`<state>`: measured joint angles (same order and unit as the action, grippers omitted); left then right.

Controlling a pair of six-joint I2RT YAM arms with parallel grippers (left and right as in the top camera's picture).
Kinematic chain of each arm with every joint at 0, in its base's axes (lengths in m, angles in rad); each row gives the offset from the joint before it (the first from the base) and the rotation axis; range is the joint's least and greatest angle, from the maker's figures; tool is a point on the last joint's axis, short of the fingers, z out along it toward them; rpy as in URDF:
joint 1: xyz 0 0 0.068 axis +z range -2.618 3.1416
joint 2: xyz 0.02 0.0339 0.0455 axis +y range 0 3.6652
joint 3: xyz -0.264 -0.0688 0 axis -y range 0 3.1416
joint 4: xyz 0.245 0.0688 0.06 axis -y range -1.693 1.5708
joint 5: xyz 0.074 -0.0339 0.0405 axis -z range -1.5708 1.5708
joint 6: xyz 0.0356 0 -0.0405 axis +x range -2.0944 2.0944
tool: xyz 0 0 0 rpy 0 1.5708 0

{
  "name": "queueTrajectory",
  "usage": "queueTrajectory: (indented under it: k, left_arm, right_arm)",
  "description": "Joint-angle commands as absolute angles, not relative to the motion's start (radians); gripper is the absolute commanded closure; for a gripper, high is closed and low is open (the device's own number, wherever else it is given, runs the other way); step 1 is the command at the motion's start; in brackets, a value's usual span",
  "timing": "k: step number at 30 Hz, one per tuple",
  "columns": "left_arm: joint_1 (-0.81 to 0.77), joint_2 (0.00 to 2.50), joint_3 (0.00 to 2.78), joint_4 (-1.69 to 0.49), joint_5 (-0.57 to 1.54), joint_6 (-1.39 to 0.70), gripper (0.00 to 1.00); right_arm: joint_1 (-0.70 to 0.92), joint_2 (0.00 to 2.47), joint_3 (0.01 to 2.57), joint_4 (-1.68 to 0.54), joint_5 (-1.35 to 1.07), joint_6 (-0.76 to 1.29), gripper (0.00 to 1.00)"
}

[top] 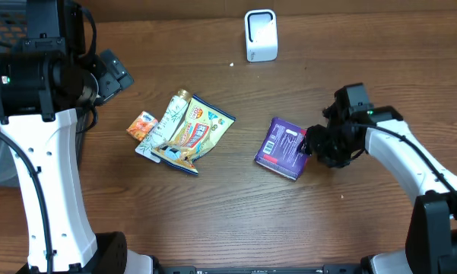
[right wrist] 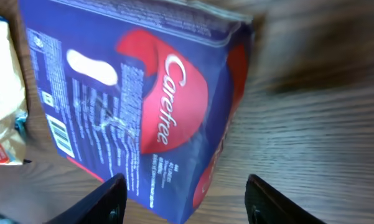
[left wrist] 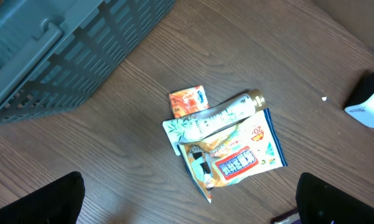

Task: Scan the item barcode
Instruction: 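Lift the right gripper away and lower it onto the red pack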

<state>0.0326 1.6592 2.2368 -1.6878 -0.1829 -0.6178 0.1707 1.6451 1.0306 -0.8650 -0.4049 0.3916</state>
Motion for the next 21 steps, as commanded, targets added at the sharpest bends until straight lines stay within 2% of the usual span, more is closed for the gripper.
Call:
queueTrajectory:
  k: [1, 8, 12, 17, 21]
  left_arm:
    - [0.033, 1.667, 2.239, -1.690, -0.179, -0.598, 0.00]
    - [0.033, 1.667, 2.239, -1.690, -0.179, -0.598, 0.00]
    - [0.033, 1.667, 2.239, -1.690, -0.179, -0.598, 0.00]
    - [0.033, 1.667, 2.239, -1.689, -0.179, -0.598, 0.00]
    - [0.033, 1.667, 2.239, -1.690, -0.179, -0.598, 0.00]
  right_arm:
    - [0.167, 1.633, 0.981, -0.815, -0.494, 0.440, 0.38]
    - [0.168, 1.635, 0.874, -0.616, -0.492, 0.552, 0.39]
    - [0.168, 1.641, 0.862, -0.560, -0.492, 0.551, 0.39]
    - [0.169, 1.641, 0.862, -0.467, -0.492, 0.551, 0.56]
    - [0.169, 1.642, 0.862, -0.336, -0.495, 0.551, 0.57]
